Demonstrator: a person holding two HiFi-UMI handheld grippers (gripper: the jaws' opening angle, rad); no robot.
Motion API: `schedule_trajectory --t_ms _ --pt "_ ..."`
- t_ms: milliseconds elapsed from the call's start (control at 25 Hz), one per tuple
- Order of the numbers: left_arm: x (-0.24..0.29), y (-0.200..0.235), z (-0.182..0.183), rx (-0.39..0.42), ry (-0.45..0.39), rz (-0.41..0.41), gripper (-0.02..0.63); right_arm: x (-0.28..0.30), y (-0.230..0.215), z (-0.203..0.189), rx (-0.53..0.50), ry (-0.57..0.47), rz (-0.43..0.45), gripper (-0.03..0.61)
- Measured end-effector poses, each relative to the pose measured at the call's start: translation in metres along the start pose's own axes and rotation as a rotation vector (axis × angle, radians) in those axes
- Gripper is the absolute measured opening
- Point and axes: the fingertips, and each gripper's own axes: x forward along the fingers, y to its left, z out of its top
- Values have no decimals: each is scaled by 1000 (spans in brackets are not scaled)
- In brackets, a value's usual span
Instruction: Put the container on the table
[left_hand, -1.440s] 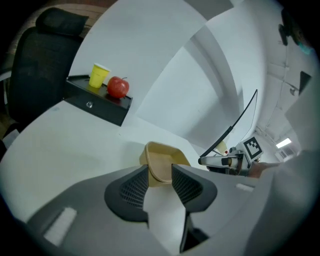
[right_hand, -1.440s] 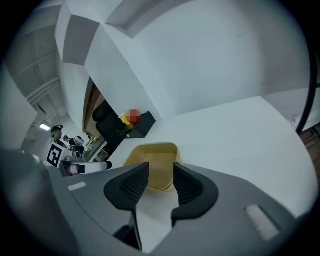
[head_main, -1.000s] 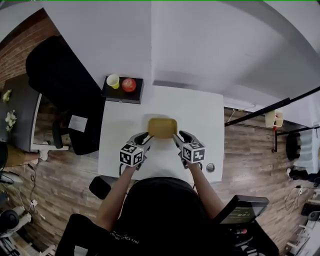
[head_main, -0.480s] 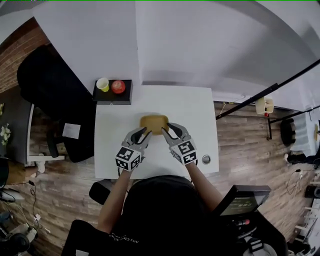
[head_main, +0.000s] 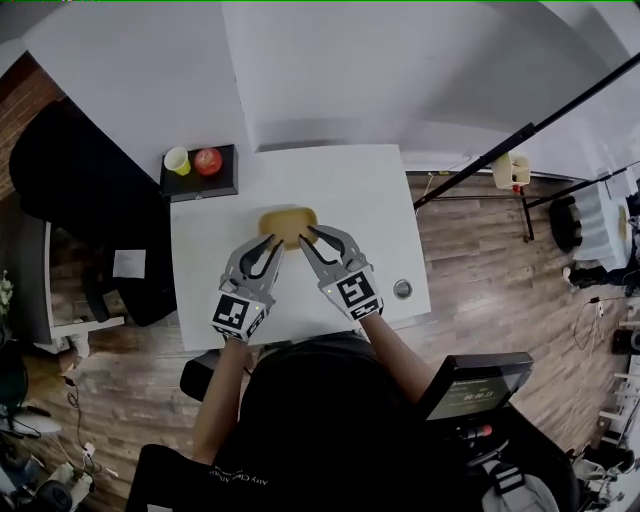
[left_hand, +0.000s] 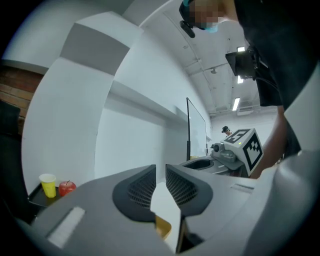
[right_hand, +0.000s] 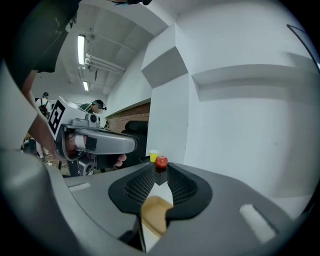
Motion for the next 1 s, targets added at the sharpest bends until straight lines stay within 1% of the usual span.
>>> schedule_trajectory --t_ms 120,320,400,600,760,1000 --pt "-1 2 2 8 4 2 49 -1 2 7 -20 -21 -5 84" --pt "2 5 3 49 7 11 36 1 1 11 -43 -36 -11 80" --pt "3 2 3 57 0 12 23 -3 -2 12 -47 -36 -25 80" --pt "5 7 7 81 3 25 18 -2 -4 20 -42 -56 -36 66" --pt "3 11 15 108 -19 55 6 1 -5 27 -53 -73 -30 41" --pt "0 11 24 130 -42 77 3 0 -4 33 -55 -86 -24 38"
